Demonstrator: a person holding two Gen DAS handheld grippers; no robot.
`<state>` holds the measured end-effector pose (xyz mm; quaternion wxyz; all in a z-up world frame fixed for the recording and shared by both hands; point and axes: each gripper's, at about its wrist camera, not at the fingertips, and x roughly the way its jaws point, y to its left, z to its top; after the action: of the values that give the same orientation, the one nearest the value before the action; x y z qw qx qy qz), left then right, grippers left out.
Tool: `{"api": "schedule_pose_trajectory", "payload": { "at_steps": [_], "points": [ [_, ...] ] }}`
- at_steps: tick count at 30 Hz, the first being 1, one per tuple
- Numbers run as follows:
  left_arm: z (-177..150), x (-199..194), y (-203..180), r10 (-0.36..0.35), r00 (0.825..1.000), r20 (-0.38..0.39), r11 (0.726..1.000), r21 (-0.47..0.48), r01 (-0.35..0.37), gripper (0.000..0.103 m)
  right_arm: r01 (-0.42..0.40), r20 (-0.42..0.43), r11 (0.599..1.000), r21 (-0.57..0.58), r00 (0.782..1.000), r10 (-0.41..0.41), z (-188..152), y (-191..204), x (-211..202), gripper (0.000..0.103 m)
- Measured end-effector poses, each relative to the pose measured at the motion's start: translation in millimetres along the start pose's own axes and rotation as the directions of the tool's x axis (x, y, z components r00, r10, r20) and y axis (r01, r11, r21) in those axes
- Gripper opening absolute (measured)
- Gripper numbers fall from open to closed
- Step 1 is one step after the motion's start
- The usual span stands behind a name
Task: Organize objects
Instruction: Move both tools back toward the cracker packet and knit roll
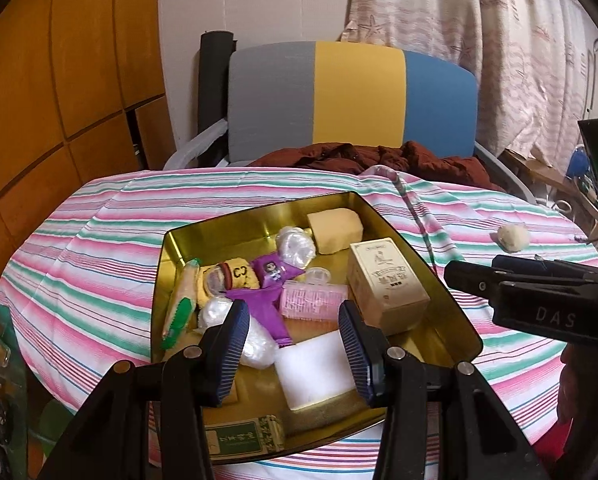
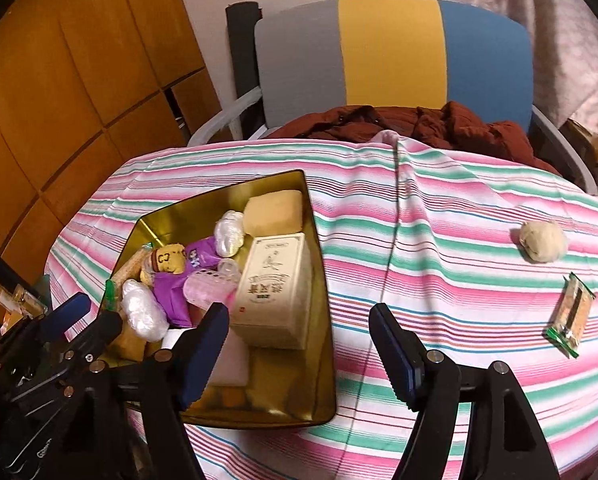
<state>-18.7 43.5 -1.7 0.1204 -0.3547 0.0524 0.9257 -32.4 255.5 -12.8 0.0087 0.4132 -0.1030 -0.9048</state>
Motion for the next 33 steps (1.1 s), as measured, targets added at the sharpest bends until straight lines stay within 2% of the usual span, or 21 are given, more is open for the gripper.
{"api": "schedule_pose_trajectory", "payload": {
  "at_steps": [24,33],
  "points": [
    [-12,13,-29,-0.056,0.997,-0.061,0.996,0.064,0.06,0.047,0.078,-0.059,0.985,0.155,0.996,-0.07,-18,-70,3,0.074],
    [-9,12,-38,-0.052,0.997,-0.052,0.993,0.1,0.057,0.047,0.165,-0.092,0.964,0.207,0.985,-0.149,-16,-120,-5,0.074]
  ]
}}
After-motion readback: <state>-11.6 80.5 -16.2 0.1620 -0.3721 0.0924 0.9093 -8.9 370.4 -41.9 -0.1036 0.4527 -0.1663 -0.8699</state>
